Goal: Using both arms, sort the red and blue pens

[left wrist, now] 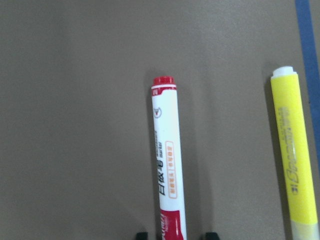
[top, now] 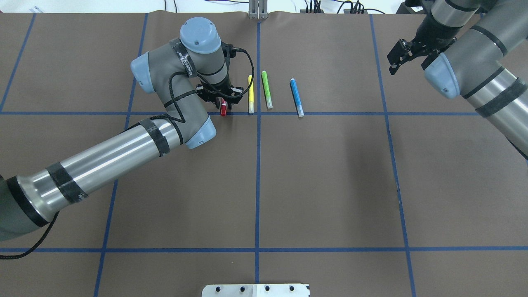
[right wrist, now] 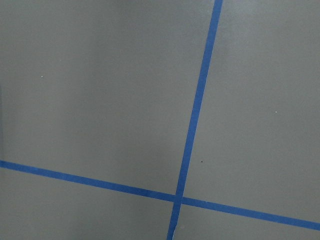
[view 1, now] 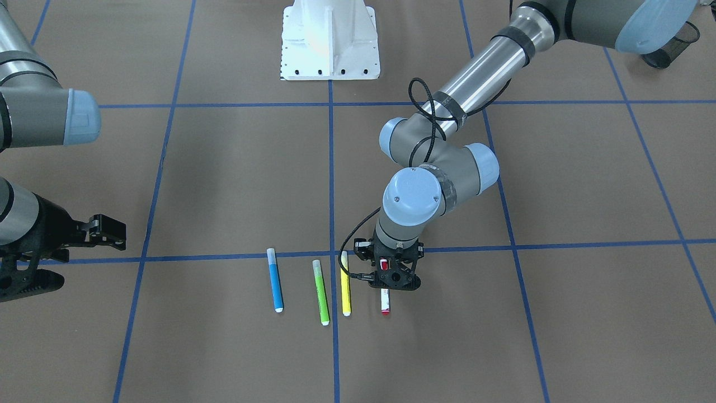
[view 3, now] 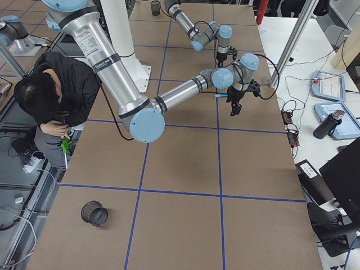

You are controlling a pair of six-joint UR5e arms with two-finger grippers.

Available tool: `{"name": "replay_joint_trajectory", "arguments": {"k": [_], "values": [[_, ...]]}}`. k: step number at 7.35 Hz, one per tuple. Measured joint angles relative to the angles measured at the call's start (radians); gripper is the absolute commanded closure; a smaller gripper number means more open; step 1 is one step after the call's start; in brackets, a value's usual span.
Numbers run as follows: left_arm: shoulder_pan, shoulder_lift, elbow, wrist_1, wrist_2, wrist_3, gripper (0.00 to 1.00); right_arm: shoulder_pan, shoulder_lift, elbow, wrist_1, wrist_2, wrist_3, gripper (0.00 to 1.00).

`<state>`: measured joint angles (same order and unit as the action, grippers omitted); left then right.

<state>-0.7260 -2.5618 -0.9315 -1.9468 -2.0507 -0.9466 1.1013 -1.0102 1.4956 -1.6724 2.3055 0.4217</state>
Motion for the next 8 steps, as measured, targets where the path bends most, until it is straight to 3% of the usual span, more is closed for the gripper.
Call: {"name": "replay_joint_trajectory", "arguments": {"k": [3, 5, 8], "values": [[-0.024, 0.0, -0.04, 0.029, -0.017, -0.065, 1.0, 0.0, 0.0, 0.0, 0.0, 0.0, 0.0, 0.0], [-0.091, 0.016, -0.126, 0.187, -0.068, -0.077, 1.0, -0.008, 0.038, -0.019, 0.0, -0.001, 0.038, 0.0], [-0.228, 0.152, -0.328, 0.419, -0.163, -0.049, 1.0, -0.077, 0.194, -0.184, 0.084, -0.022, 0.156, 0.01]]}}
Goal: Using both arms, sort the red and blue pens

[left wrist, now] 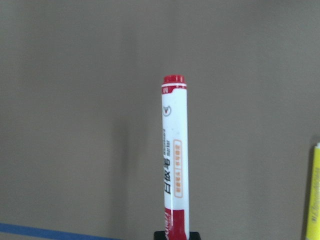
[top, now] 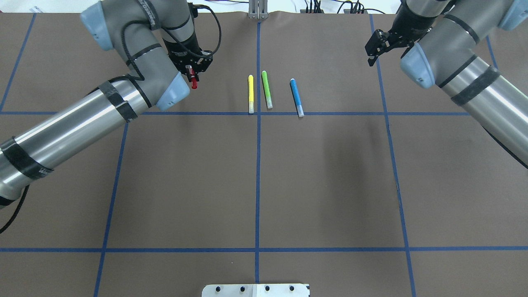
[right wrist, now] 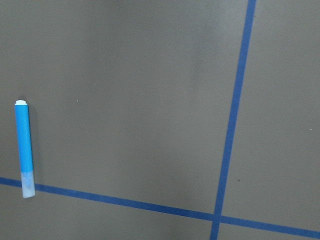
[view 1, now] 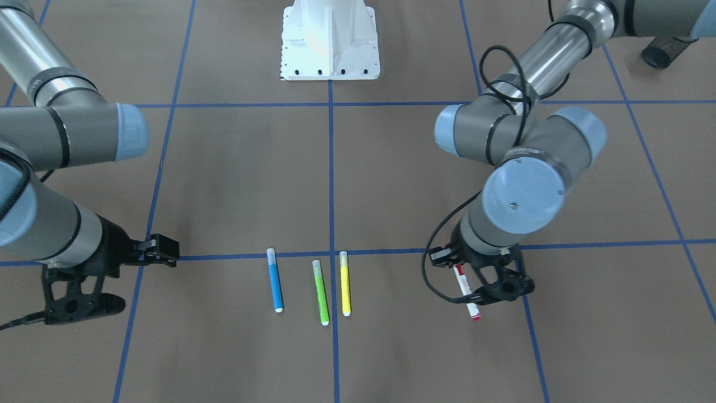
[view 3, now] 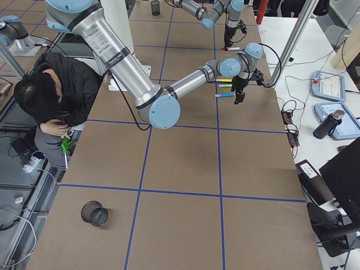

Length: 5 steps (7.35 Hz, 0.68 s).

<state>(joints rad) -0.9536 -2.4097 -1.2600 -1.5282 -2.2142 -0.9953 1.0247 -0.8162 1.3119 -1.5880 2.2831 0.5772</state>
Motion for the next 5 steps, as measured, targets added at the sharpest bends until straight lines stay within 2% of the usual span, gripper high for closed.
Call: {"name": "replay_joint_trajectory", "arguments": {"k": [2, 5], "values": [[-0.091, 0.145, -0.152, 0.079, -0.045, 0.088, 1.0, -0.07, 0.057, -0.097, 0.14, -0.069, 0.143, 0.01], [-0.158, 0.256, -0.26, 0.095, -0.051, 0.151, 1.0, -0.181, 0.108, -0.146, 0.18, -0.179, 0.239, 0.02]]}}
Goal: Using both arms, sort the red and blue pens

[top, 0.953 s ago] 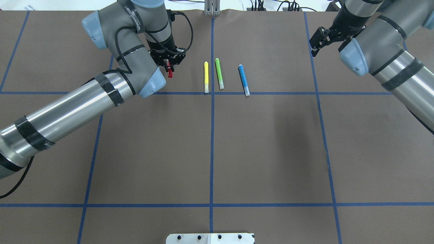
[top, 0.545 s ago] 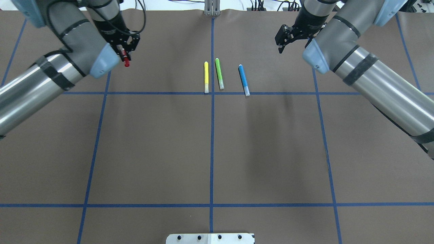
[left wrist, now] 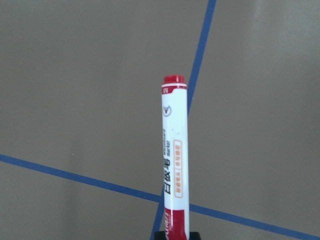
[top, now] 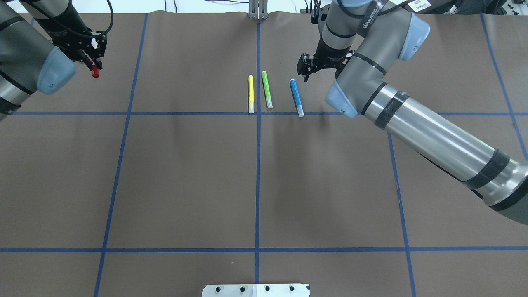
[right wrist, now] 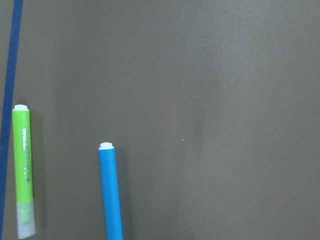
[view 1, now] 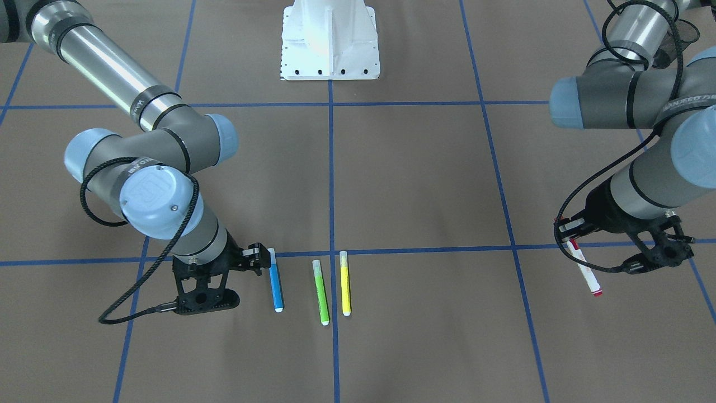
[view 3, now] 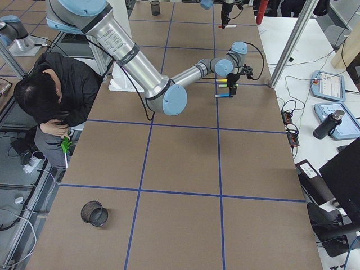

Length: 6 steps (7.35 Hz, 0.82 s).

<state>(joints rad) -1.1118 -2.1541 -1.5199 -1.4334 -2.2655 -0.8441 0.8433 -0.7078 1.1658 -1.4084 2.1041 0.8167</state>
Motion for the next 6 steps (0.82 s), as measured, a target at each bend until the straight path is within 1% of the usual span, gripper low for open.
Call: {"name": "replay_joint_trajectory", "arguments": {"k": [2, 3, 5, 6], "values": [[-0.003, 0.019, -0.018, 0.0, 0.001, 0.003, 1.0, -0.06, 0.016, -0.023, 0.018, -0.051, 0.032, 0.04], [-0.004, 0.028, -0.023, -0.001, 0.001, 0.005, 1.0, -0.079, 0.027, -0.051, 0.052, -0.071, 0.048, 0.06], [-0.005, 0.08, -0.061, -0.001, 0.0, 0.019, 1.0, -0.096, 0.063, -0.123, 0.099, -0.086, 0.068, 0.12], [-0.005, 0.102, -0.079, -0.001, 0.0, 0.028, 1.0, -0.1, 0.069, -0.138, 0.104, -0.09, 0.069, 0.13]]}}
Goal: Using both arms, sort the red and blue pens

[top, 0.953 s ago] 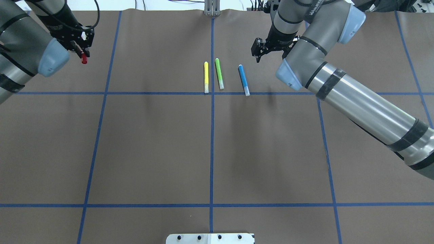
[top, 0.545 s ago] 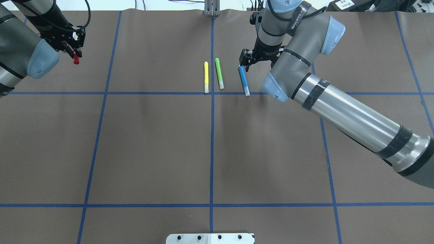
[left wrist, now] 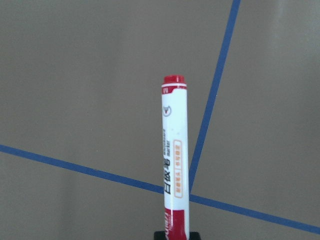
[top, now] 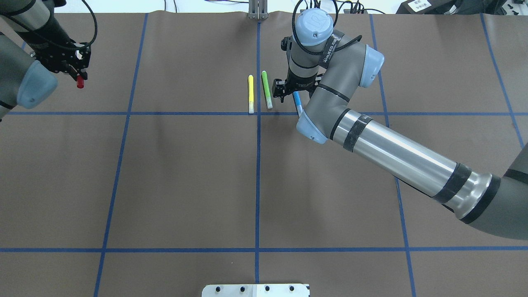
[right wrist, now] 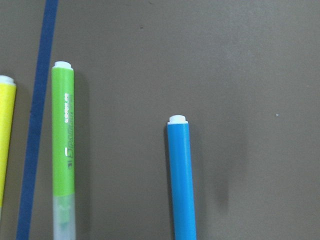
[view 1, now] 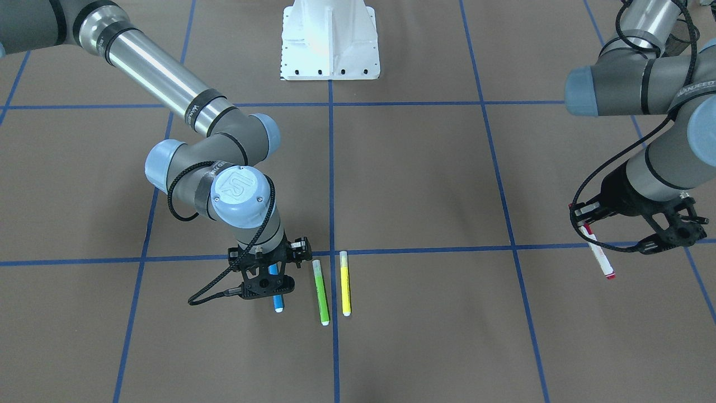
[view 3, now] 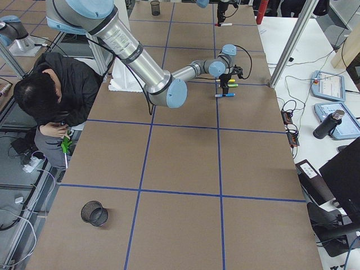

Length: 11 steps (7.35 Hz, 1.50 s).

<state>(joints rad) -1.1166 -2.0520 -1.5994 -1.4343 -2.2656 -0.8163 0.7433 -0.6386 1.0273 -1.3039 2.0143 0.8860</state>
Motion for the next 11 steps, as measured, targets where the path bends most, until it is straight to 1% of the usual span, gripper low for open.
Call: {"name": "replay_joint_trajectory", "arguments": {"k": [1, 7, 9, 11], "values": [[0.0, 0.009, -0.008, 0.0, 0.0, 0.004, 1.0, -0.001, -0.001, -0.007, 0.002, -0.001, -0.001, 0.15], [0.0, 0.02, -0.011, -0.004, 0.0, 0.006, 1.0, -0.002, -0.016, -0.021, 0.002, -0.001, -0.006, 0.38], [0.0, 0.021, -0.011, -0.006, 0.0, 0.006, 1.0, -0.002, -0.018, -0.021, 0.002, 0.0, -0.007, 0.62], [0.001, 0.021, -0.01, -0.006, 0.0, 0.006, 1.0, -0.002, -0.016, -0.02, 0.002, 0.0, -0.004, 1.0]]}}
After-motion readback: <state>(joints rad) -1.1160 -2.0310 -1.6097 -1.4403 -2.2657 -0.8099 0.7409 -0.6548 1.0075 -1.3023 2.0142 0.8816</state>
